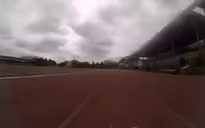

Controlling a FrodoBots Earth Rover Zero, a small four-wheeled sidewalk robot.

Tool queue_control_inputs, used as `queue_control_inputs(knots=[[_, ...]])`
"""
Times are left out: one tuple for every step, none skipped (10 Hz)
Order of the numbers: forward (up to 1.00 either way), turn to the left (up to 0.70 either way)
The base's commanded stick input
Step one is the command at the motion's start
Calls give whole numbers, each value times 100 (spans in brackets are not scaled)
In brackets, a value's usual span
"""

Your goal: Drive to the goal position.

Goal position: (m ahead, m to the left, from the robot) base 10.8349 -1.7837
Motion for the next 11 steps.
queue_control_inputs(knots=[[70, 0], [70, 0], [70, 0], [70, 0], [70, 0], [70, 0], [70, 0], [70, 0], [70, 0], [70, 0], [70, 0]])
